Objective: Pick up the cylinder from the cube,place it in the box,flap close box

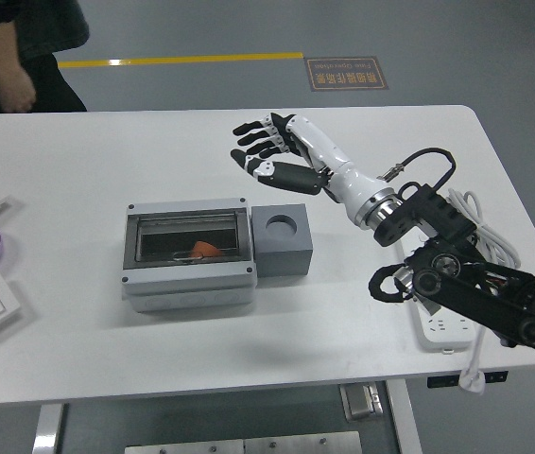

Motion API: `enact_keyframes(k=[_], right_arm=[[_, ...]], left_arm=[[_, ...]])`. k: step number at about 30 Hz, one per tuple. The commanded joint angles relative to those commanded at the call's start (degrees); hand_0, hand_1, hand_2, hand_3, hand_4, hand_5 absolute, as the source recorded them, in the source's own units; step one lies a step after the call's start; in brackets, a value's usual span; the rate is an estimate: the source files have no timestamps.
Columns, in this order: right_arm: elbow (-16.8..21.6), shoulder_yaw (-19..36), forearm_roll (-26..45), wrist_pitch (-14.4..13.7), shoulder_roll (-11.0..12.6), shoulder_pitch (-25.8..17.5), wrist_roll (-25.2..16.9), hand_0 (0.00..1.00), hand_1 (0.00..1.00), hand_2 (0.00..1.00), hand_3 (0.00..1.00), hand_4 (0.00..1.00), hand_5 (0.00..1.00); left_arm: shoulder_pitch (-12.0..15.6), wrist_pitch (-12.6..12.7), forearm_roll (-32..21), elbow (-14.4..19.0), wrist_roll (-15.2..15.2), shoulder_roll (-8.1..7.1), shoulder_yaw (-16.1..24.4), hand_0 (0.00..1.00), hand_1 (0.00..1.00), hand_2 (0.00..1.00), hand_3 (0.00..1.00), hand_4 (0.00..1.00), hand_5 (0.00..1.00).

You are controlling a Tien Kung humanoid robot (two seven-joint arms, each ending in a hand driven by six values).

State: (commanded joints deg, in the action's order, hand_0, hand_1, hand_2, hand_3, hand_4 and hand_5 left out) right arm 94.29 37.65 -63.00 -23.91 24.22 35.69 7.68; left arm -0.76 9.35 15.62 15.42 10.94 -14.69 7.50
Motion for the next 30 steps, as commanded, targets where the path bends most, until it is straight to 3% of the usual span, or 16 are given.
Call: enact_keyframes(k=[6,12,30], right_arm=[[-2.8,7.2,4.4,0.8,-0.1,-5.9,-3.3,0.673,0.644,0.672,0.669,0.674,0.394],[-4.3,12.1,9.3,1.9,-0.2,-10.1,-7.1,0.688,0.646,0.67,0.667,0.674,0.389],[-6.2,17.1,14.1,1.2,0.0,-13.7,-11.0,0.725,0.685,0.708,0.722,0.733,0.306]], left_arm=[[1.0,-0.1,-1.1,-0.1,-0.2,-0.41,-0.9,0.585,0.575,0.551,0.618,0.694,0.25],[2.0,-0.2,-1.6,0.0,-0.2,0.29,-1.2,0.586,0.575,0.553,0.618,0.695,0.25],[1.7,-0.3,-2.5,-0.1,-0.3,-0.11,-2.2,0.588,0.576,0.553,0.62,0.699,0.254]])
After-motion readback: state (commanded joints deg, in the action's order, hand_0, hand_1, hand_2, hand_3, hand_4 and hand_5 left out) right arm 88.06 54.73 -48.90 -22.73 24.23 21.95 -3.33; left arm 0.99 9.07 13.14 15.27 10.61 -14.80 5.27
